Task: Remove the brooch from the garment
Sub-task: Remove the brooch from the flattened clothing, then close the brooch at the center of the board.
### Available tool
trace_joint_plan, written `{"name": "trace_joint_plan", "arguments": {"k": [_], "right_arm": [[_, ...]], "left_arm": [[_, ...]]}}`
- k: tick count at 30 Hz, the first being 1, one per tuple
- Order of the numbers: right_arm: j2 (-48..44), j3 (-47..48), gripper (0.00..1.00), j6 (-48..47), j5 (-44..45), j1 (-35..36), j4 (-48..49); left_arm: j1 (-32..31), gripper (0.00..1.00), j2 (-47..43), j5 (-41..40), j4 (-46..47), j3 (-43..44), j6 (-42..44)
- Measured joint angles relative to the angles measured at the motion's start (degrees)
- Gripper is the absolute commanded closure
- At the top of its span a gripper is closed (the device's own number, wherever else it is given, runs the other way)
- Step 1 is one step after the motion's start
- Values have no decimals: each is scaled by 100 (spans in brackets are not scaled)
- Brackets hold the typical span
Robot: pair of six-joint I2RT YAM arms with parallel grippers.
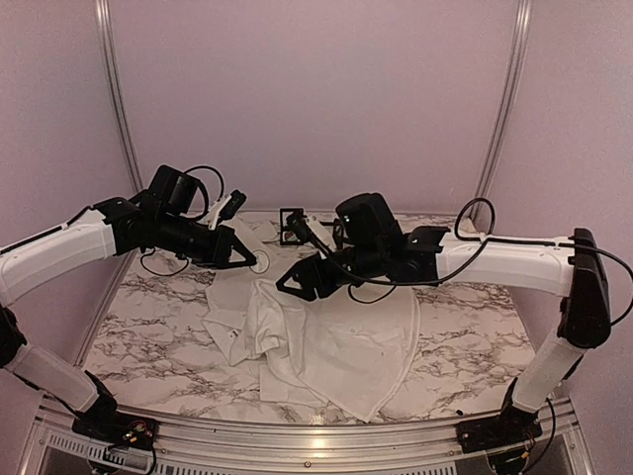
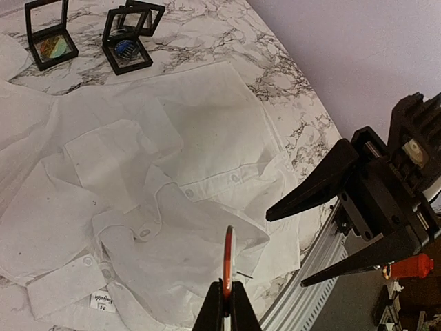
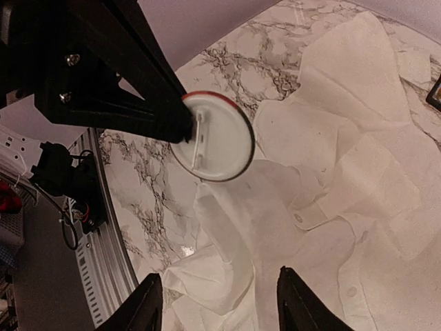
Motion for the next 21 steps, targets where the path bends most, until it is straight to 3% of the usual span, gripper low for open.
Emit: {"name": "trace_joint_plan", "arguments": {"k": [7,13,21], "right_arm": [[-614,-295,44,385,-761,-459,505],[-612,-542,45,750,-1491,-737,1003],[-527,-555,58,1121,-2072,-741,1600]], "left_arm": [[-2,100,0,710,422,-28,4],[-46,100,9,1246,811,-153,-2],[-223,100,188,1600,1154,-162,-26]]}}
